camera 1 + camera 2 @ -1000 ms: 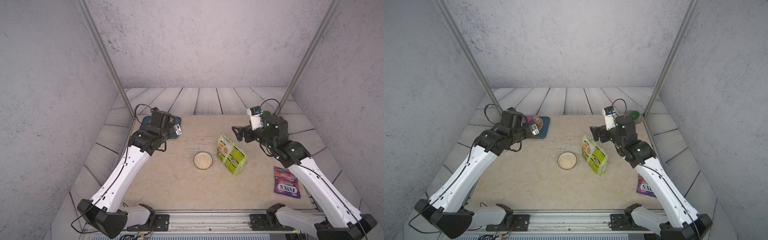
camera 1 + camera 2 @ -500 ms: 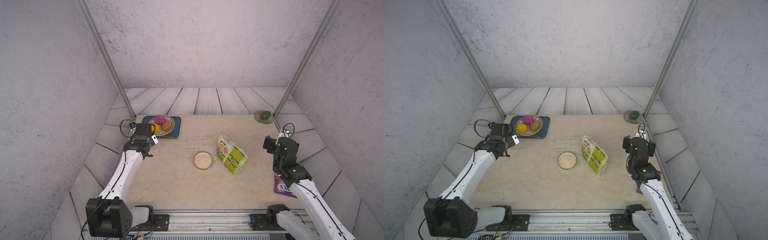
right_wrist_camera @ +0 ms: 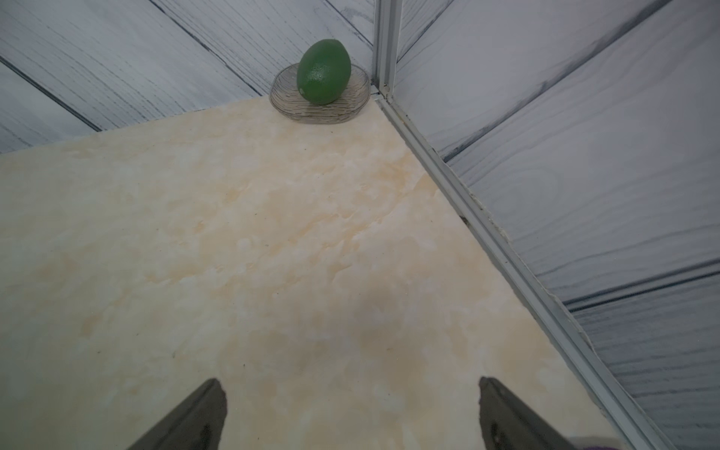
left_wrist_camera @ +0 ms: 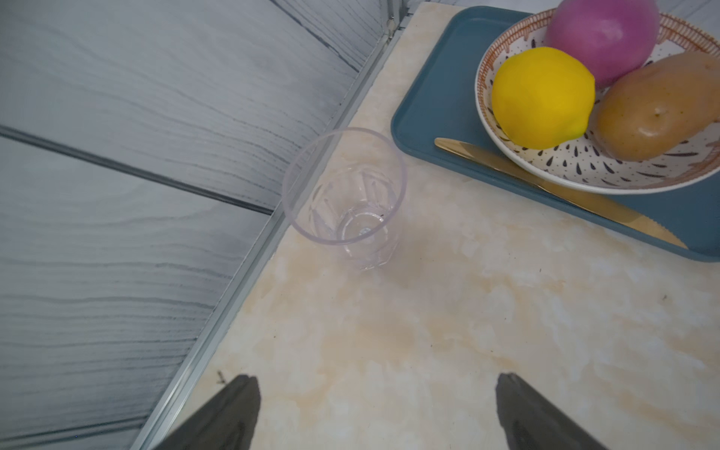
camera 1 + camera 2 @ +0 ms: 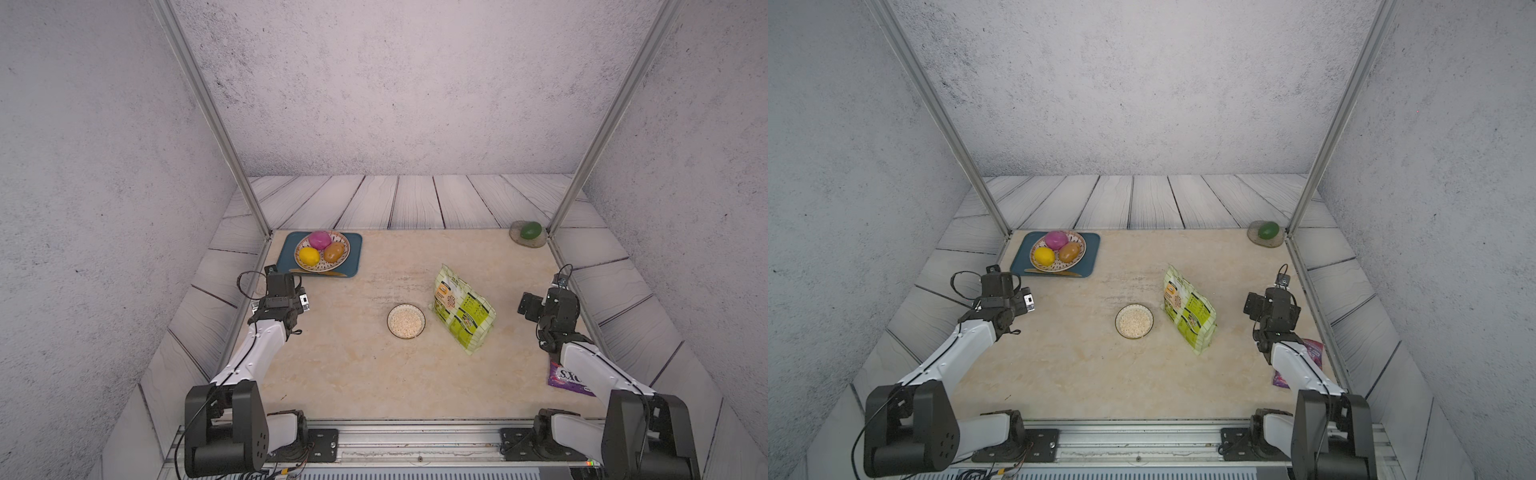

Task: Pour the oats into the breakfast bowl
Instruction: Reset both arms

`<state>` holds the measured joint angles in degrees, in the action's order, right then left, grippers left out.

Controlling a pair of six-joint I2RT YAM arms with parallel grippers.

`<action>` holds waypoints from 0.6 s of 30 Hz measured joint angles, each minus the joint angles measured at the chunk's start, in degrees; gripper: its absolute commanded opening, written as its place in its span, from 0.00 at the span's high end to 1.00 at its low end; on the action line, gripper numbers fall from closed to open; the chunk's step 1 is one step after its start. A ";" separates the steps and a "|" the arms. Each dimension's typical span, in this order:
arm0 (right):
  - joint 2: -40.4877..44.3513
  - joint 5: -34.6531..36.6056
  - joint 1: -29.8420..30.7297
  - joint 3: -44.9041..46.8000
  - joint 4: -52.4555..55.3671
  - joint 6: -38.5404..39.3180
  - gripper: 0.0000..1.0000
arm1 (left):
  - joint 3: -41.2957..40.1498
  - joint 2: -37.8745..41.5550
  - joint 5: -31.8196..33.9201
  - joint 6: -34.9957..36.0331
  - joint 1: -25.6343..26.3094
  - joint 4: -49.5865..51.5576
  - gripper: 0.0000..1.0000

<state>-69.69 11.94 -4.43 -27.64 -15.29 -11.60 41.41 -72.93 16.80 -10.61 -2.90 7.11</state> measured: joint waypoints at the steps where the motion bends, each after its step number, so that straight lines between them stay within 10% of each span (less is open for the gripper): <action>1: -1.11 -0.81 0.00 0.39 -1.77 0.09 0.01 | -1.01 -0.28 -1.44 0.85 0.02 -2.23 0.00; 18: -15.63 -9.88 1.33 -1.44 -16.70 4.50 0.01 | -13.18 -10.58 -17.00 6.91 0.02 -40.98 0.00</action>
<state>-85.32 2.07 -3.09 -29.08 -31.99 -7.09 28.23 -83.50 -0.21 -3.70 -2.87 -33.87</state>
